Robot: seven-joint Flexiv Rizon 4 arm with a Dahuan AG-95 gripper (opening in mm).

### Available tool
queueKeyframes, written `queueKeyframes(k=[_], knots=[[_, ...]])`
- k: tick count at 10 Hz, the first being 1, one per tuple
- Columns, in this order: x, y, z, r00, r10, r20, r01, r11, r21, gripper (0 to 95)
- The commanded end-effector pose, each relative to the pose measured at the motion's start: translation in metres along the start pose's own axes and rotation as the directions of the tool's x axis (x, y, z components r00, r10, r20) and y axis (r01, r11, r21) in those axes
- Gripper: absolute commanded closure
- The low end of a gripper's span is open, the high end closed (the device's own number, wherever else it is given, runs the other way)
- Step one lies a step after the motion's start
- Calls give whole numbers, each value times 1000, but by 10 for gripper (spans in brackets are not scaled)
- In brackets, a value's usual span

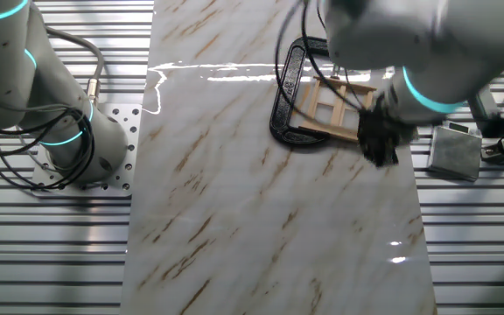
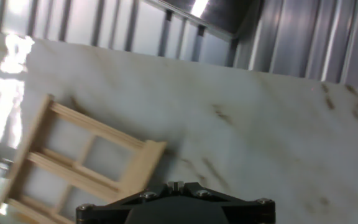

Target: Close a sliding window

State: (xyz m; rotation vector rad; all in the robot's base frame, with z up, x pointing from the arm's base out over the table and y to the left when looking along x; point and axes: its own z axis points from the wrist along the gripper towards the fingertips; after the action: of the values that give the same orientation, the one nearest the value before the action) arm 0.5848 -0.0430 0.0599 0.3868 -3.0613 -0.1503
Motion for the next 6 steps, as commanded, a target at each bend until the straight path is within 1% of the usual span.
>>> queueKeyframes(k=[1, 3, 5, 6], knots=[[5, -7, -1, 1000, -14, -8, 14, 1000, 6, 950], [5, -7, -1, 998, 34, -46, -32, 999, 43, 950], [5, -7, -1, 997, 59, -46, -57, 997, 44, 950], [2, -6, 2, 997, 63, -45, -61, 997, 47, 950]])
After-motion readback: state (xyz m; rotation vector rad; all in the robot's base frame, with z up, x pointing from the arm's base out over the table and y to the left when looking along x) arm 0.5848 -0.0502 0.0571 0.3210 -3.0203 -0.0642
